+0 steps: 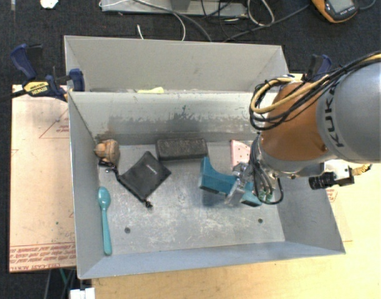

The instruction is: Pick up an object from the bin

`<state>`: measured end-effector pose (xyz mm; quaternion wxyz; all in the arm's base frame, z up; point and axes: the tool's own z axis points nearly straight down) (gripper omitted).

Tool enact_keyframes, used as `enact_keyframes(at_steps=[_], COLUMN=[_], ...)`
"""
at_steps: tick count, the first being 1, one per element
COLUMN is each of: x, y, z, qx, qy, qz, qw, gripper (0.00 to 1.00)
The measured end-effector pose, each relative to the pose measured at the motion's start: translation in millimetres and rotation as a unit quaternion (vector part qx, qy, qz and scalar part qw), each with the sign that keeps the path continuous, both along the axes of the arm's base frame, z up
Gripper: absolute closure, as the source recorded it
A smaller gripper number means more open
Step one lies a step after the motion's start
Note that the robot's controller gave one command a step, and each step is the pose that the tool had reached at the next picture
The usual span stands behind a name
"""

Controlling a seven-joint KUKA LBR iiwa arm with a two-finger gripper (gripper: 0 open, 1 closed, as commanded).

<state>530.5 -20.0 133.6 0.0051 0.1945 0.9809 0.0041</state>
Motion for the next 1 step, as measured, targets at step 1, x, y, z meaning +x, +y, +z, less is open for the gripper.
enact_keyframes(at_steps=[1], x=[-1.9], y=[0.2], z=[47.6], qx=[0.0], qy=[0.0042], qz=[0.0], qw=[1.0], gripper=[1.0])
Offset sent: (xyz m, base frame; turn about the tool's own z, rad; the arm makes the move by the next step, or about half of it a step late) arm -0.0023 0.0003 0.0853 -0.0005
